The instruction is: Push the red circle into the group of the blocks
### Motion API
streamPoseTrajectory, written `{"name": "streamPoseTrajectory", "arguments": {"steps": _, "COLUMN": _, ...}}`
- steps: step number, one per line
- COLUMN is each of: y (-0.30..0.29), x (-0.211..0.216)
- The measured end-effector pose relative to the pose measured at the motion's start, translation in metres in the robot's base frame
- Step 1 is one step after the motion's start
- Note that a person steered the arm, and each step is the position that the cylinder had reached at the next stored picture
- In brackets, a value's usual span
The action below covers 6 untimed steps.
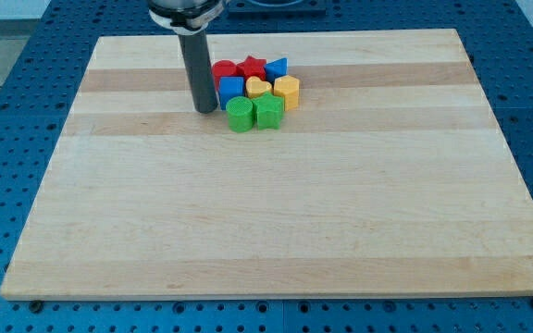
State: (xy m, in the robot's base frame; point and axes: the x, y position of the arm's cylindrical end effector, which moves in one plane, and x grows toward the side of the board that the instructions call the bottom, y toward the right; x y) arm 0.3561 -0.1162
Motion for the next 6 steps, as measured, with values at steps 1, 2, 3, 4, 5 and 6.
{"name": "streamPoseTrajectory", "arguments": {"steps": 1, "y": -0.035, "x": -0.007}}
{"name": "streamPoseTrajectory", "arguments": {"steps": 2, "y": -0.045, "x": -0.07}}
{"name": "streamPoseTrajectory", "arguments": {"steps": 3, "y": -0.028, "x": -0.097}}
{"name": "streamPoseTrajectory", "arguments": {"steps": 4, "y": -0.006, "x": -0.087}}
{"name": "streamPoseTrajectory", "arguments": {"steps": 5, "y": 0.018, "x": -0.071}}
{"name": "streamPoseTrajectory", "arguments": {"steps": 6, "y": 0.028, "x": -0.065}}
